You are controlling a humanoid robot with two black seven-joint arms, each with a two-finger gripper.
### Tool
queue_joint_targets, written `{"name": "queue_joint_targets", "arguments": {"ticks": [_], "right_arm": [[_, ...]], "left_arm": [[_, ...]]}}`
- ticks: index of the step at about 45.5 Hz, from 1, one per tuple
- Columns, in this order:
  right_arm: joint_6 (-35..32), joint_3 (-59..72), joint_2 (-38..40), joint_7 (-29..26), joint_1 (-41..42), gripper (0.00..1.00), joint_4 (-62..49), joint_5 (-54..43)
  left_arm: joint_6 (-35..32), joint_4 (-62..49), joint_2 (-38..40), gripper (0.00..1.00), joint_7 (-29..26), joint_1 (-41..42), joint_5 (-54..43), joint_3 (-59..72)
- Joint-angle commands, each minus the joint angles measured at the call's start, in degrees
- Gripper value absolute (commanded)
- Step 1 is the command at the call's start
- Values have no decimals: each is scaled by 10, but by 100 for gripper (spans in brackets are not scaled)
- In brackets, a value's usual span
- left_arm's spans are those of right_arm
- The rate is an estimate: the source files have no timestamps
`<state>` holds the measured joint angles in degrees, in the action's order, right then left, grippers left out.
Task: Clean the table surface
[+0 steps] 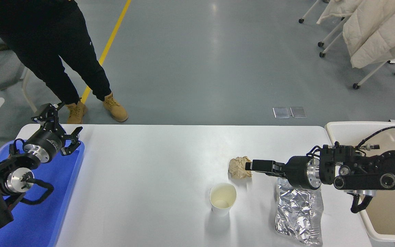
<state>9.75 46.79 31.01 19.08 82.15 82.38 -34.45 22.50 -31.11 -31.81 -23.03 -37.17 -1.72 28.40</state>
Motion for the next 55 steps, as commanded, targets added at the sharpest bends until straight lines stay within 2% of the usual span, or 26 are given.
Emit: {"name": "queue_joint_targets", "arguments": {"ticks": [1,10,21,28,55], "right_arm": [[0,42,-28,-1,26,100,37,-37],[0,50,-76,-4,24,100,23,-38],[-2,45,-106,-54,4,100,-16,8],[-23,44,-109,-67,-6,100,-30,55],[-47,37,-109,-79,-4,100,-33,70]], "left_arm": [[0,0,0,100,0,0,1,0],[0,0,0,100,0,0,1,0],[0,0,0,100,0,0,1,0],[0,0,0,100,0,0,0,0],[0,0,0,100,0,0,1,0]]}}
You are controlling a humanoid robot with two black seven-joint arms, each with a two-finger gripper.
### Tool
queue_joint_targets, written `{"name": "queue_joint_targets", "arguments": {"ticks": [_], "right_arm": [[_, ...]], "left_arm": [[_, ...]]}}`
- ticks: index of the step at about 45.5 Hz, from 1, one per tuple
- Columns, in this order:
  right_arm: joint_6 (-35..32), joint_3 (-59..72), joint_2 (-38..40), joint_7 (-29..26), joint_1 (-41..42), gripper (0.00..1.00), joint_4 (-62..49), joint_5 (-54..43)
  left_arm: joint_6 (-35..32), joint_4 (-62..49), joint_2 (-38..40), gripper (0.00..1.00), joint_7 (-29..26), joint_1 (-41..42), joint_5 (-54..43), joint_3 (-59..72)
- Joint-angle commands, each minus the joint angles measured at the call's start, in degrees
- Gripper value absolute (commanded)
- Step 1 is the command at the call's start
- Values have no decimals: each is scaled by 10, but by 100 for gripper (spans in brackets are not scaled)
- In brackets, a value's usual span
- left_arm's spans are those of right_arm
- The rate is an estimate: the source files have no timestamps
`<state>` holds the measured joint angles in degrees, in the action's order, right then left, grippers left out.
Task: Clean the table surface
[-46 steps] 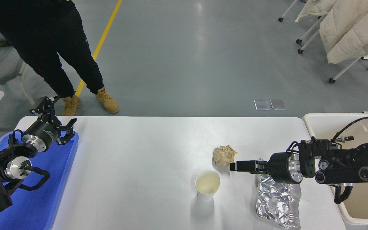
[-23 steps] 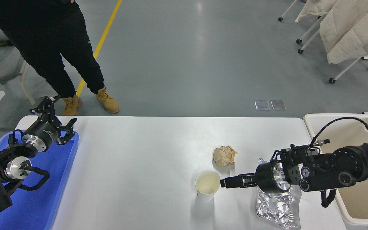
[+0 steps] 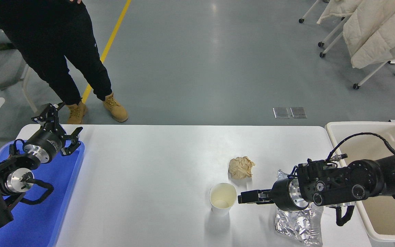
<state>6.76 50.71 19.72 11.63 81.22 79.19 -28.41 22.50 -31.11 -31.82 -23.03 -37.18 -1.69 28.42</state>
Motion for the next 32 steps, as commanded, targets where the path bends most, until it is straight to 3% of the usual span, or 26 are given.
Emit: {"name": "queue_joint_targets", "arguments": {"ticks": [1,14,32], "right_arm": [[-17,-3,4,-5,5,100,-1,10],[-41,-25,-2,-7,24,100,4,78],[-38,-29,-40,-16,-6,100,-21,83]], "left_arm": [[0,0,0,100,0,0,0,0],[0,0,0,100,0,0,0,0],[0,0,0,100,0,0,-1,1]]}}
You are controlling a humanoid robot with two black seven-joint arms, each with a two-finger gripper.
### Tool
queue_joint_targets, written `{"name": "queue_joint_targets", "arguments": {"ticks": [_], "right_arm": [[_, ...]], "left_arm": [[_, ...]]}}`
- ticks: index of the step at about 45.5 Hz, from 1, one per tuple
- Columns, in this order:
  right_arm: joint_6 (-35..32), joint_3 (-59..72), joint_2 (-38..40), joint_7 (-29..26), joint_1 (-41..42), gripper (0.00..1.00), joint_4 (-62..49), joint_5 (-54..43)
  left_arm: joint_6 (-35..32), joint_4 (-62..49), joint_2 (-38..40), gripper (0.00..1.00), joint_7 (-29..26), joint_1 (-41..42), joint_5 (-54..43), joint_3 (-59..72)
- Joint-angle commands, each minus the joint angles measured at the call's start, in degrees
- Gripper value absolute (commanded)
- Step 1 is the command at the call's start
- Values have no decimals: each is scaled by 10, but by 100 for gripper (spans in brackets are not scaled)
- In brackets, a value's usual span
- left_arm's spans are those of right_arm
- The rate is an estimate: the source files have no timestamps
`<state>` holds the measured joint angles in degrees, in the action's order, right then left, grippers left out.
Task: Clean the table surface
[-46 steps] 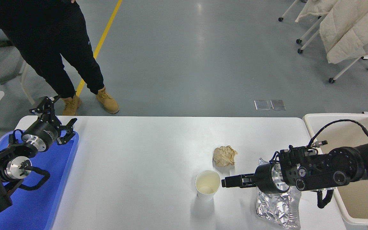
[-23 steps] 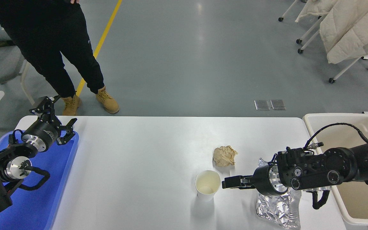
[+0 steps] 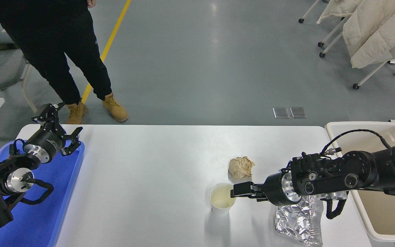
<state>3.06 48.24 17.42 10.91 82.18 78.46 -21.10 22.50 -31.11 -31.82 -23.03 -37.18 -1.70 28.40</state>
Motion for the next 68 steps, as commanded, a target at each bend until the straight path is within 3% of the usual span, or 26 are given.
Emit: {"name": "queue_joint_targets", "arguments": {"ticks": [1,35,40,43,45,49,68], "right_arm": [[-1,-5,-18,-11,-18,100,-16,11],[3,-19,-93,-40,-74,96,-111,10],[3,-19,-111,-44,-80,88,-126,9],[3,-17,-121,-49,-83,76,-139,8],[2,-16,-122,-51,-83,57,-141,6],[-8,-13,-120,-55,-76,0,-140,7],[-30,-13,-115,-63,-41,0,-124,31]], "left_arm": [[0,0,0,100,0,0,0,0],[0,0,0,100,0,0,0,0],[0,0,0,100,0,0,0,0],[0,0,0,100,0,0,0,0],[0,0,0,100,0,0,0,1],[0,0,0,100,0,0,0,1],[0,0,0,100,0,0,0,0]]}}
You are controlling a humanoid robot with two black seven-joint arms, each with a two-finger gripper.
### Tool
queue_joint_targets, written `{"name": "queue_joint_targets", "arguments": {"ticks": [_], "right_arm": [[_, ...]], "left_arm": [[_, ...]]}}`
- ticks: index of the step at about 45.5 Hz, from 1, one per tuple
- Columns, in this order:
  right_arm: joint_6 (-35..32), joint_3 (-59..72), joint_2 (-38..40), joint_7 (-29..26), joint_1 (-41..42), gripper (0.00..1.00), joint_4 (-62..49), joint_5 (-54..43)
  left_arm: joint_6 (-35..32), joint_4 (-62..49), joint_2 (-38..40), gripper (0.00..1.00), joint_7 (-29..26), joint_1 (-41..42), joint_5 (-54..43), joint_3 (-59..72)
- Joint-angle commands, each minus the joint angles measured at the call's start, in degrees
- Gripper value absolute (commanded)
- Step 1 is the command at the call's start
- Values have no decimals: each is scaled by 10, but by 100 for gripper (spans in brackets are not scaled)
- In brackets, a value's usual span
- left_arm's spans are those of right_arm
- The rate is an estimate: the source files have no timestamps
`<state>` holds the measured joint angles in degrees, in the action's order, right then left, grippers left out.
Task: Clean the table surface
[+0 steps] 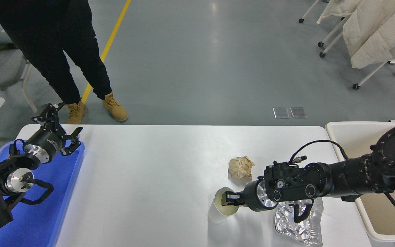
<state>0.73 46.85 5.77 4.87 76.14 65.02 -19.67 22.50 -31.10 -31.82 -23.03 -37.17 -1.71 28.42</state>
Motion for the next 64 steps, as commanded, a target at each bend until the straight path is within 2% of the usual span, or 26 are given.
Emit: {"name": "queue_joint_targets", "arguments": {"ticks": [1,16,29,37,52,57,64], "right_arm": [[-7,1,3,-4,23,0,14,17],[-22,3,96,-3,116,0,114,16],[-53,25,202,-3,249,0,236,12],[-133,40,281,-3,355,0,279,10],[-344,65,401,-3,568,0,275,-32],[-376,67,421,-4,598,0,268,-52],[-378,69,433,-4,591,0,248,-77]], "left_arm": [[0,0,0,100,0,0,0,0],[0,0,0,100,0,0,-1,0],[0,0,0,100,0,0,-1,0],[0,0,0,100,0,0,-1,0],[0,0,0,100,0,0,0,0],[0,0,0,100,0,0,-1,0],[0,0,0,100,0,0,-1,0]]}}
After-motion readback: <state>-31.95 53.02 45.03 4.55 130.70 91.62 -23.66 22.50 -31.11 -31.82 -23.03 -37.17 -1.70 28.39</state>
